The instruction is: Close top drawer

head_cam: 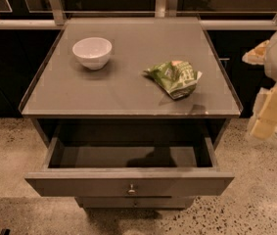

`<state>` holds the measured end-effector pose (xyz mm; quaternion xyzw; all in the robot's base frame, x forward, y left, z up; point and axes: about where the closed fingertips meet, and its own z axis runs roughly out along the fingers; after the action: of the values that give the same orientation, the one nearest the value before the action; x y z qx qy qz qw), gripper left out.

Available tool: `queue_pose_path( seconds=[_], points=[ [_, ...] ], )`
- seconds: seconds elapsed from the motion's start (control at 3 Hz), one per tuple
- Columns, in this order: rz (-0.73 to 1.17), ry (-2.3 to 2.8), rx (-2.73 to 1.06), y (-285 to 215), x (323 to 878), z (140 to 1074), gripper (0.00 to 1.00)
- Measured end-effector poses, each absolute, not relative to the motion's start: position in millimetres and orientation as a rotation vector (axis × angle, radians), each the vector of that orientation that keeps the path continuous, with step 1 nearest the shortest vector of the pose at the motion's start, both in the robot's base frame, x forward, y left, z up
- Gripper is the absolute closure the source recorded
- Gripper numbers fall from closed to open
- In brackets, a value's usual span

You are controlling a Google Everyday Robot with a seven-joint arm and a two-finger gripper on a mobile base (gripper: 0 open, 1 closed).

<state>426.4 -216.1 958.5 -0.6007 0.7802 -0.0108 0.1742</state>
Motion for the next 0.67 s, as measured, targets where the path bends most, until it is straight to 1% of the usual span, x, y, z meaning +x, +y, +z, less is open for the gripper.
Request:
queue_pose_path(
  seconds=[0.33,0.67],
  points=[
    [0.091,2.159,-1.629,-214.5,398.2,920.1,0.00],
    [0.268,2.145,-1.494,-207.3,376.9,857.1,0.00]
  ],
)
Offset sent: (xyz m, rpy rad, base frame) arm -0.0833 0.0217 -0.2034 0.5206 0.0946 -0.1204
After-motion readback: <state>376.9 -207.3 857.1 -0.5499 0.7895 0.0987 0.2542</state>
